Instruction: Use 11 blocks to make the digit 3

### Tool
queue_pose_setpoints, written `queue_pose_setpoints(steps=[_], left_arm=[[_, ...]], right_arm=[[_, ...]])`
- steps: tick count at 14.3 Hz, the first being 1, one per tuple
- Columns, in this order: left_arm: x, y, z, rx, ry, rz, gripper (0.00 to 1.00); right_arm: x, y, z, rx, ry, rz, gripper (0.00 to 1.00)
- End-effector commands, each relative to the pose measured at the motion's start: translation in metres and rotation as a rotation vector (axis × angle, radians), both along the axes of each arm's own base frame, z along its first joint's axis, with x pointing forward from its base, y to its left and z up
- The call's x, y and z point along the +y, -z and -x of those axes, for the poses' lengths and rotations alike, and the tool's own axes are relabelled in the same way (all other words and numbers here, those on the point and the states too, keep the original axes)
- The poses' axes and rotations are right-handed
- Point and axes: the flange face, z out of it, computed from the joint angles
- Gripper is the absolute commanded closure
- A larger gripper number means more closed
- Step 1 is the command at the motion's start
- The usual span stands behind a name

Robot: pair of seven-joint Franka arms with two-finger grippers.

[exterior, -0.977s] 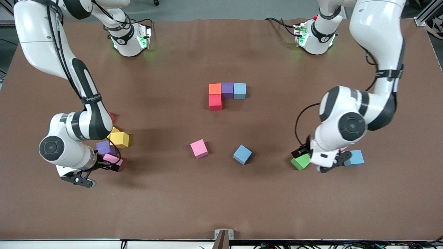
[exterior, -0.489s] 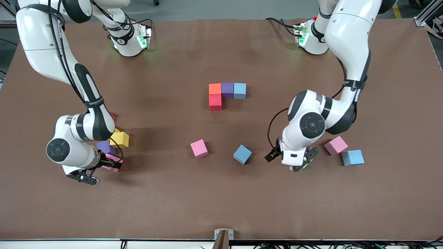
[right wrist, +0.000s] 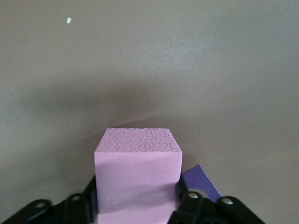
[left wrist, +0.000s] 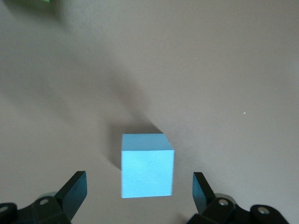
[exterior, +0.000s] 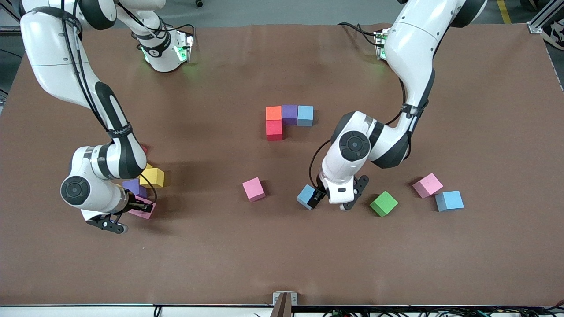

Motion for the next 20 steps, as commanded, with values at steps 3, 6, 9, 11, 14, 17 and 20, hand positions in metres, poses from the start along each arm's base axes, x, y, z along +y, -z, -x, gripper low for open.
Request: queue_pose_setpoints(steps=[3, 6, 9, 11, 14, 17, 20], left_arm=[[-0.026, 0.025, -0.006, -0.001, -0.111, 0.028, 0.0], [-0.028, 0.033, -0.004, 0.008, -0.109, 0.022, 0.0], [-0.03, 0.039, -0.001, 0.018, -0.102, 0.01, 0.0], [-0.028, 0.047, -0.001, 0.022, -0.104, 0.003, 0.0], [-0.026, 0.054, -0.004, 0.019, -0.104, 0.0, 0.0], [-0.027, 0.06, -0.008, 0.008, -0.106, 0.008, 0.0], [-0.028, 0.072, -0.006, 0.012, -0.1, 0.006, 0.11]], right_arm=[[0.018, -0.013, 0.0, 0.002, -0.065, 0.001, 0.69], [0.059, -0.058, 0.004, 0.029, -0.113, 0.002, 0.7], [0.126, -0.097, 0.027, 0.065, -0.208, 0.006, 0.7], [0.17, -0.115, 0.052, 0.073, -0.272, 0.012, 0.7], [0.242, -0.124, 0.097, 0.084, -0.355, -0.034, 0.7], [0.323, -0.124, 0.142, 0.1, -0.369, -0.079, 0.69], [0.384, -0.119, 0.178, 0.052, -0.355, -0.085, 0.68]])
